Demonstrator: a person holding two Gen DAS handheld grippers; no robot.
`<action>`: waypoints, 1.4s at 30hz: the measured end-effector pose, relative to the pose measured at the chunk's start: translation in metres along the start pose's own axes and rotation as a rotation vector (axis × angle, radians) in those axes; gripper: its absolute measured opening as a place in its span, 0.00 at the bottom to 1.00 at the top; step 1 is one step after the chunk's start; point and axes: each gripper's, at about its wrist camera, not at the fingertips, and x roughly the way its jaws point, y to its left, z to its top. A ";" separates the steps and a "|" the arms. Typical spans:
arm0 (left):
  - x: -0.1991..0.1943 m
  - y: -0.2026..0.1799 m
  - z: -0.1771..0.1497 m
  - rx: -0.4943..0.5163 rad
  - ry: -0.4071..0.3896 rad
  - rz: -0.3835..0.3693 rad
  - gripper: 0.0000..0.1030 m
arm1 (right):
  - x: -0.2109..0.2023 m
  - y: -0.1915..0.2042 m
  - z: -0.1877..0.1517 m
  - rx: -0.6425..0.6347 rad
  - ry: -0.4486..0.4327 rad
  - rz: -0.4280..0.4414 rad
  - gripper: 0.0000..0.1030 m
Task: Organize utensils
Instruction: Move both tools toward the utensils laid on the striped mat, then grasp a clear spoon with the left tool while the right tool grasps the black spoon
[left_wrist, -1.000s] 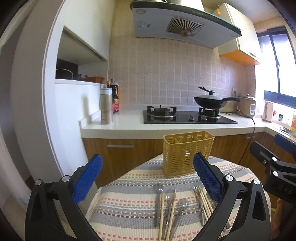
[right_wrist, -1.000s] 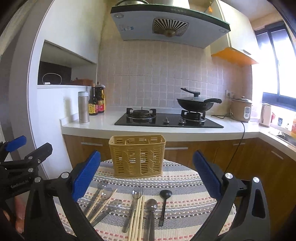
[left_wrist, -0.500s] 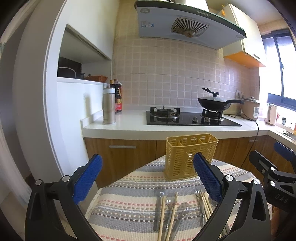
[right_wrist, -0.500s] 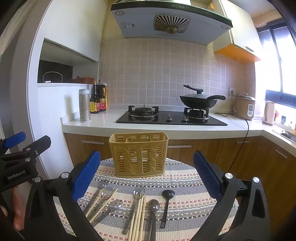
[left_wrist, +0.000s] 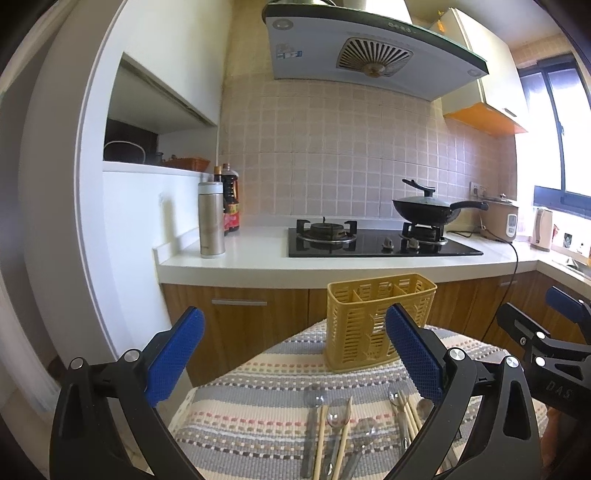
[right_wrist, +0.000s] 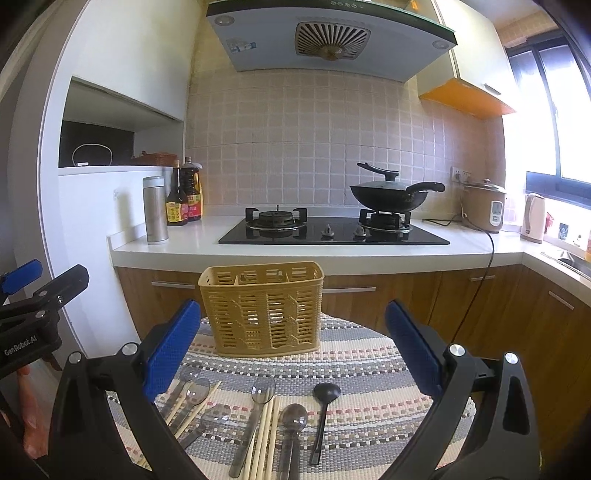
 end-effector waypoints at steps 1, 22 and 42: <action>0.000 0.000 0.000 0.001 -0.001 0.000 0.92 | 0.001 -0.001 0.000 0.001 0.000 0.000 0.93; 0.057 0.054 0.013 -0.055 0.272 -0.216 0.87 | 0.032 -0.020 0.033 -0.030 0.152 0.002 0.92; 0.208 0.050 -0.093 -0.100 0.956 -0.454 0.35 | 0.182 -0.054 -0.061 0.099 0.945 0.190 0.37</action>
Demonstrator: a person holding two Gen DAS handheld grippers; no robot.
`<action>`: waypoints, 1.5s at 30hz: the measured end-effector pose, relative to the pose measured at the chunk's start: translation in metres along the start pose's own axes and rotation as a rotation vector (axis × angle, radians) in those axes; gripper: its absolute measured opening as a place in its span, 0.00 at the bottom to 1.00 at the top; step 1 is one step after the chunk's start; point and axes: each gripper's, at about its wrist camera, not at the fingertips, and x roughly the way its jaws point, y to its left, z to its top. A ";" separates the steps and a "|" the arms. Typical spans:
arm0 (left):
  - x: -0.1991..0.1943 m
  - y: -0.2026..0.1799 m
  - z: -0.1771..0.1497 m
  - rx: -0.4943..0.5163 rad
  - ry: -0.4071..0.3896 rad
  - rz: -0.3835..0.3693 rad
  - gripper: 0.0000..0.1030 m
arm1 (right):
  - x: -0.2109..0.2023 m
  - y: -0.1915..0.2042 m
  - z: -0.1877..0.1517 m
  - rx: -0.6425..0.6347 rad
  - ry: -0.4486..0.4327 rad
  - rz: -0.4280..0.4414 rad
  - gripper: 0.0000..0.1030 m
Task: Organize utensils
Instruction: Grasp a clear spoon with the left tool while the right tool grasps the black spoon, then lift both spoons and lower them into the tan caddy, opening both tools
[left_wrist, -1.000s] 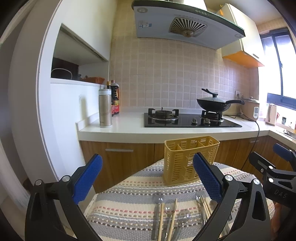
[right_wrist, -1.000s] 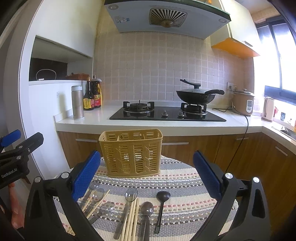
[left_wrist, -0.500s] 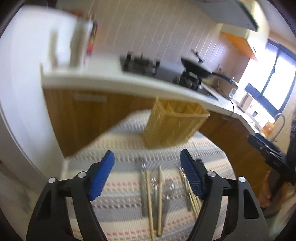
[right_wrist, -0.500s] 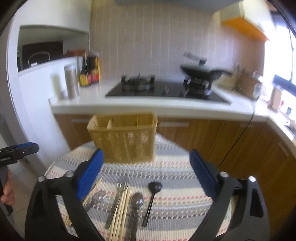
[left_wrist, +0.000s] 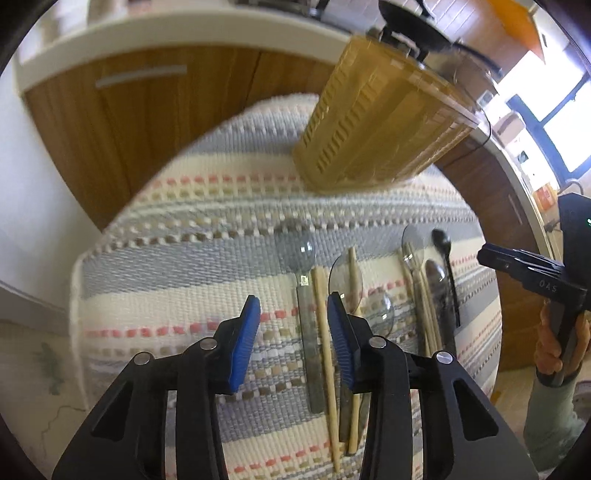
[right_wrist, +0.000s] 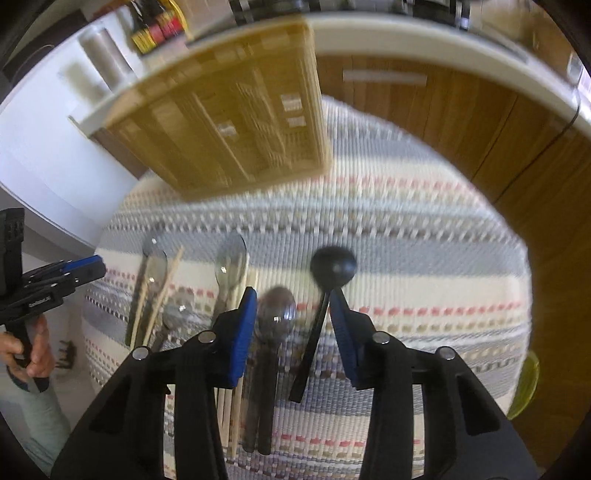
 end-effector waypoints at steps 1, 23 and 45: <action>0.007 0.000 0.002 0.002 0.022 -0.013 0.35 | 0.005 -0.003 0.001 0.006 0.020 0.003 0.37; 0.056 -0.032 0.030 0.126 0.179 0.138 0.29 | 0.072 0.015 0.004 -0.059 0.202 -0.129 0.05; -0.061 -0.051 0.022 0.120 -0.234 -0.015 0.00 | -0.079 0.013 -0.019 -0.151 -0.242 0.019 0.05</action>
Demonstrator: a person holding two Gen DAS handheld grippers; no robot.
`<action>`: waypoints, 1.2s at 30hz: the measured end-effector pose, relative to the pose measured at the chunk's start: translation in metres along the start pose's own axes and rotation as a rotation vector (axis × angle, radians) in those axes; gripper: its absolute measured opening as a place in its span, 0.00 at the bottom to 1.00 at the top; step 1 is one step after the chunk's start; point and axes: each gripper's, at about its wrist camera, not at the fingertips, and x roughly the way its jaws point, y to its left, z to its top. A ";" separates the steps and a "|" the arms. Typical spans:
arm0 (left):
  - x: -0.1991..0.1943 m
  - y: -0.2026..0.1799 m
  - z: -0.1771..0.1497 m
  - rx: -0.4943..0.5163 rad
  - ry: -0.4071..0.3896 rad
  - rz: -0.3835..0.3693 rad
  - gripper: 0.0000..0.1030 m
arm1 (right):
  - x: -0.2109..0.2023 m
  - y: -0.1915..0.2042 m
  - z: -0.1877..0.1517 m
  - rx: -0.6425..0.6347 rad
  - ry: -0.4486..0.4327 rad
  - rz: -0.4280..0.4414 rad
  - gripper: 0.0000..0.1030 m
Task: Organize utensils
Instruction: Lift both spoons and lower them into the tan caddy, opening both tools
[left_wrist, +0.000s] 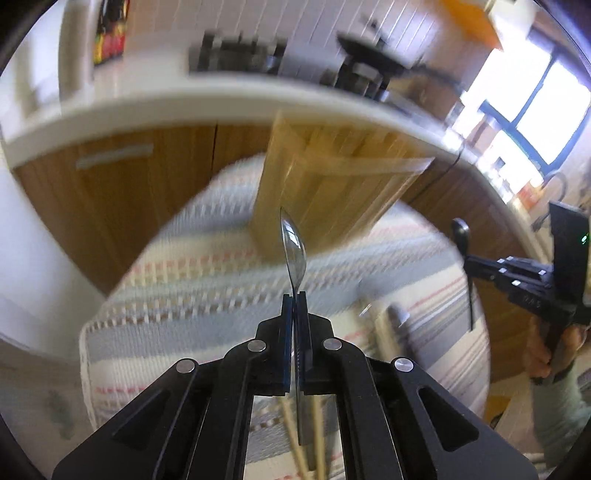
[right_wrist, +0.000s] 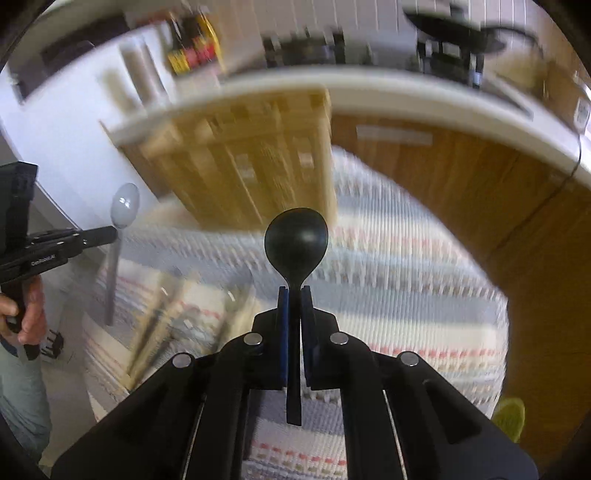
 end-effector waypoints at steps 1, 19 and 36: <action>-0.013 -0.005 0.006 0.007 -0.046 -0.016 0.00 | -0.006 0.002 0.008 -0.009 -0.036 0.004 0.05; -0.026 -0.062 0.102 0.067 -0.537 0.063 0.00 | -0.021 0.024 0.130 -0.064 -0.629 -0.075 0.04; 0.022 -0.044 0.094 0.106 -0.611 0.132 0.00 | 0.072 -0.015 0.130 0.016 -0.575 -0.011 0.05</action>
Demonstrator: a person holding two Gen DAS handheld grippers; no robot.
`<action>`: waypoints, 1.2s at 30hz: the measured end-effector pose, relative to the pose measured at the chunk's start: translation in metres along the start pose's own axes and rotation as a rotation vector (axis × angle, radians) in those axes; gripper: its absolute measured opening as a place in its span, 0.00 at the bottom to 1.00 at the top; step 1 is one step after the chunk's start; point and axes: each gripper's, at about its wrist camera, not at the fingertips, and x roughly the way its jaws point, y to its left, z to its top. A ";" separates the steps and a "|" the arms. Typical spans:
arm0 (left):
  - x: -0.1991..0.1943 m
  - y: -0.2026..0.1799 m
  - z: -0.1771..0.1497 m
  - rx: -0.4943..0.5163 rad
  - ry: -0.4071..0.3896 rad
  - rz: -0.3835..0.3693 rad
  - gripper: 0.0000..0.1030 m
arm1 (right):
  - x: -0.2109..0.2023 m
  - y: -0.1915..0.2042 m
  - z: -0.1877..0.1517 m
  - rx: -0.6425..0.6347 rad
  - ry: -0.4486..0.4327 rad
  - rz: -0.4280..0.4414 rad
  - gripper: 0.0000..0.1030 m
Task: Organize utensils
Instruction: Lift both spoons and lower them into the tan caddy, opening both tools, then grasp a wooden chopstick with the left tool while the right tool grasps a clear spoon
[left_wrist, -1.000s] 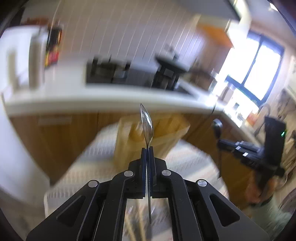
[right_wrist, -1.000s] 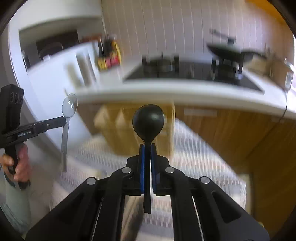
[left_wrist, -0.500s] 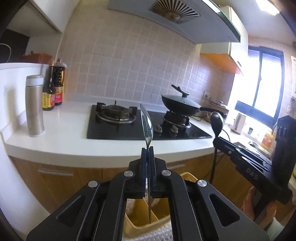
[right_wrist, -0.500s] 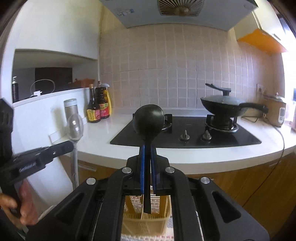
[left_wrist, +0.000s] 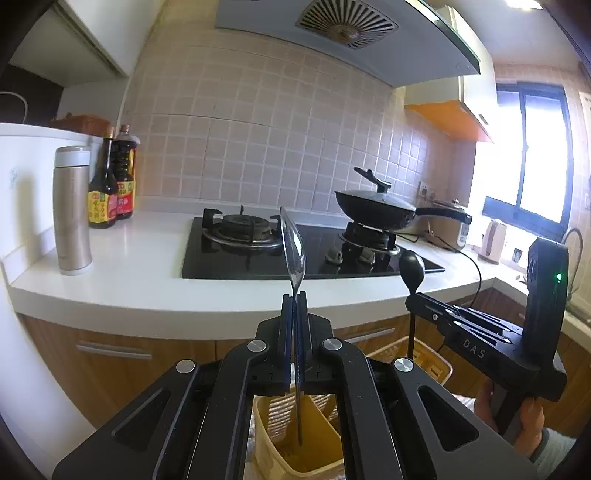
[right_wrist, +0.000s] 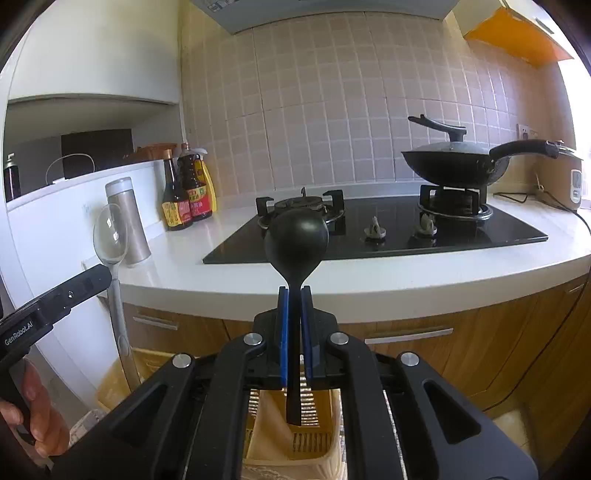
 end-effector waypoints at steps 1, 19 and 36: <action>0.001 0.001 -0.001 0.001 0.000 0.000 0.00 | 0.000 0.000 -0.001 0.001 -0.002 0.001 0.05; -0.057 0.004 -0.001 -0.011 -0.013 -0.029 0.37 | -0.065 -0.003 -0.013 0.042 0.029 0.031 0.27; -0.144 -0.002 -0.007 0.016 0.153 -0.048 0.45 | -0.134 0.030 -0.023 0.034 0.339 -0.042 0.31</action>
